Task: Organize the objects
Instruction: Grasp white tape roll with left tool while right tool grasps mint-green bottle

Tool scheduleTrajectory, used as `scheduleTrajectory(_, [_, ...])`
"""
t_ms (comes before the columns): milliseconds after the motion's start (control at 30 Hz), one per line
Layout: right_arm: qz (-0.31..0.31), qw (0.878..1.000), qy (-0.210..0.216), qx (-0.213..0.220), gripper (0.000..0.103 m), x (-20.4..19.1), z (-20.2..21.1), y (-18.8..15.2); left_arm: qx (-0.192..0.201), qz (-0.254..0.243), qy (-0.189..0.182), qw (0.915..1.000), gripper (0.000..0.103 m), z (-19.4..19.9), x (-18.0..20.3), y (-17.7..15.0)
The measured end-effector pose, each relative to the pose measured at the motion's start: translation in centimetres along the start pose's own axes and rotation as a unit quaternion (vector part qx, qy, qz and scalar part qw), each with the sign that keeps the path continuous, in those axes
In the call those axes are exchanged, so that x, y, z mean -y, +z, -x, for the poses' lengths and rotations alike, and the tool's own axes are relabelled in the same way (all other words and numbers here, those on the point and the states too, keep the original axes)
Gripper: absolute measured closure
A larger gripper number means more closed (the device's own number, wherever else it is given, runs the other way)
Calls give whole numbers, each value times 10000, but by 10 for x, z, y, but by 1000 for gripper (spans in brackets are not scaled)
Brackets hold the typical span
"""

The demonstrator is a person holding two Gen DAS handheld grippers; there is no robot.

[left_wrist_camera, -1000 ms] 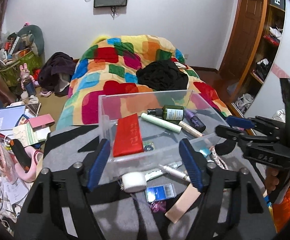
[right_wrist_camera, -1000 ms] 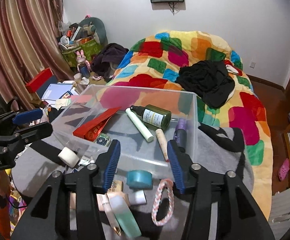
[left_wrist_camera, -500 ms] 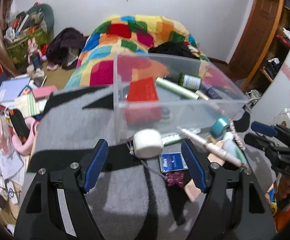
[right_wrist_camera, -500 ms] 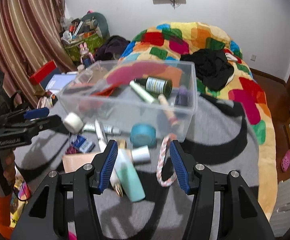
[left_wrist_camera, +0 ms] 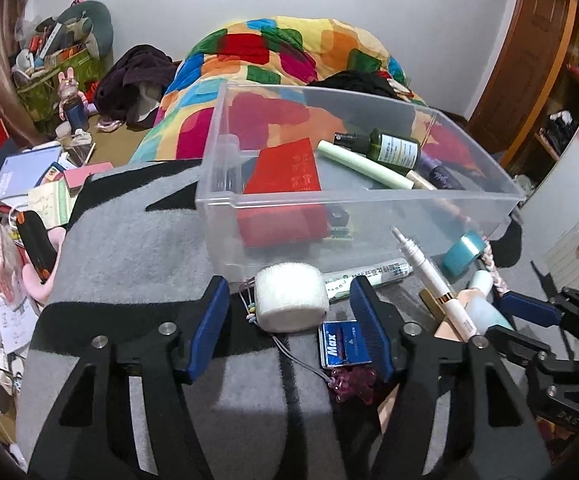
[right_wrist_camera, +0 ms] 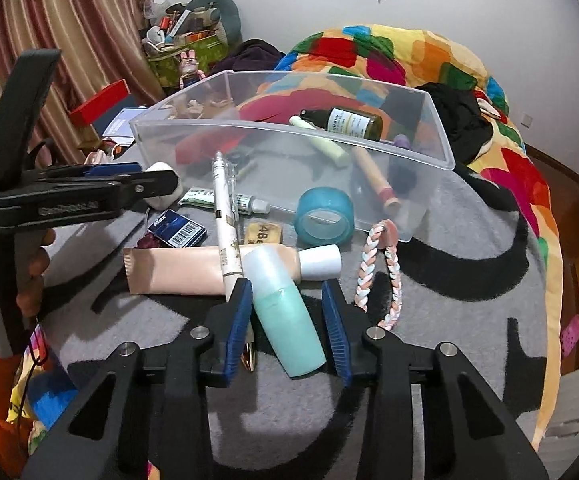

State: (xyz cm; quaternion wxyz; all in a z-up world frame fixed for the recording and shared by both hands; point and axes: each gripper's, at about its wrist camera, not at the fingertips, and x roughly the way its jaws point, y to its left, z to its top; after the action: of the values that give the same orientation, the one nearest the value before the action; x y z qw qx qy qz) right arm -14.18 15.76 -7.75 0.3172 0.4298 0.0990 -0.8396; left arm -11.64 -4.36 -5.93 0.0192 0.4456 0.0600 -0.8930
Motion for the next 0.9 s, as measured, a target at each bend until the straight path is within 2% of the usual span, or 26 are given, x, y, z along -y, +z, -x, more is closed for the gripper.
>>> scheduleTrajectory(133, [82,9999,106,-41,70,-2,2,-2,-109,53,68,9999,44,-7,-1,2])
scheduleTrajectory(233, [165,9995,214,-146,70,-4,0,-6,-148,174,65,9997,49,-9,-6,2])
scheduleTrajectory(300, [214,9995,150,-193,70,-6,-2,-10,-178,232,-8,9996,63,-10,-8,2])
scheduleTrajectory(333, [193,9995,129,-206,70,-6,-4,-12,-193,250,-88,9995,65,-10,-9,2])
scheduleTrajectory(433, [73,9997,158,-199,80,-3,-4,-13,-110,232,10,9997,65,-6,-8,-2])
scheduleTrajectory(700, [-257,9994,153,160,80,7,17,-8,107,322,-114,9994,65,13,-11,-13])
scheduleTrajectory(900, [-411,9981,56,459,80,15,34,9,442,212,-165,9987,65,38,-6,-4])
